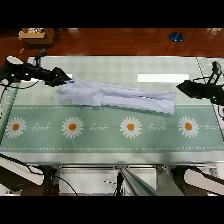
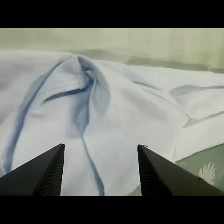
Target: Fold the shirts.
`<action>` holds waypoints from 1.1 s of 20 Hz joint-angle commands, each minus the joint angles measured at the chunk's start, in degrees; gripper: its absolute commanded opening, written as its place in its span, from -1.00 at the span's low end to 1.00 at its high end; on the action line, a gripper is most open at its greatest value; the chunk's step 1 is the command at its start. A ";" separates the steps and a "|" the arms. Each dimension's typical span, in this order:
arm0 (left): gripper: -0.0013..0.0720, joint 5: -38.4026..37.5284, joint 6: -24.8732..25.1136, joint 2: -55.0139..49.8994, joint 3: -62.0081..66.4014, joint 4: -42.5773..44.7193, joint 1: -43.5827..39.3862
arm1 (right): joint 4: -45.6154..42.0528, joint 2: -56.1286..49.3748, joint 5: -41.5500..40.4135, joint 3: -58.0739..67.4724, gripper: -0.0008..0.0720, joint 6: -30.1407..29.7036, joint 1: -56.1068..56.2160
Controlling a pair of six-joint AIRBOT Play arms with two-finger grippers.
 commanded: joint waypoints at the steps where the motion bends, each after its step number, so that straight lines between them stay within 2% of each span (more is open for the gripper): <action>1: 0.52 -10.23 -3.32 0.00 1.20 0.57 4.46 | -15.61 3.34 4.28 4.17 0.04 6.21 -3.30; 2: 0.49 -11.76 -3.50 0.26 1.20 0.55 5.60 | -19.85 3.56 5.79 4.42 0.27 10.71 -4.63; 3: 0.47 -12.81 -3.48 0.66 1.20 0.57 6.40 | -21.64 2.97 8.57 4.39 0.42 14.05 -6.12; 4: 0.47 -13.25 -3.48 1.09 1.20 0.57 6.86 | -20.92 1.68 11.91 4.39 0.49 14.03 -7.32; 6: 0.47 -13.33 -3.45 2.19 1.20 0.55 7.02 | -17.66 -2.36 18.32 4.39 0.51 13.51 -8.76; 8: 0.47 -13.35 -3.43 2.89 1.20 0.55 6.82 | -10.27 -7.04 21.53 4.39 0.51 10.73 -8.72; 10: 0.47 -13.44 -3.45 3.41 1.20 0.55 6.58 | 0.35 -11.45 21.35 4.39 0.51 7.69 -7.54; 12: 0.47 -13.42 -3.43 3.69 1.20 0.52 6.36 | 6.23 -14.82 19.63 4.39 0.51 7.13 -5.29; 16: 0.47 -13.33 -3.45 3.76 1.20 -0.57 5.62 | 7.04 -18.88 17.16 4.39 0.48 8.26 1.62; 17: 0.47 -13.29 -3.45 3.76 1.20 -1.49 5.29 | 7.52 -19.26 16.41 4.42 0.35 8.17 3.41; 18: 0.47 -13.27 -3.43 3.76 1.20 -2.12 4.98 | 8.39 -19.04 15.93 4.48 -0.16 6.84 4.76; 19: 0.45 -13.29 -3.45 3.76 1.20 -2.56 4.61 | 9.51 -18.56 16.63 4.92 -0.82 5.46 5.20; 20: 0.21 -13.49 -3.45 3.76 1.20 -2.99 4.24 | 10.43 -17.51 18.27 5.70 -0.92 4.44 5.20; 22: -0.70 -13.99 -3.43 3.80 1.20 -4.76 3.76 | 10.01 -13.94 21.90 7.61 -0.92 2.80 4.66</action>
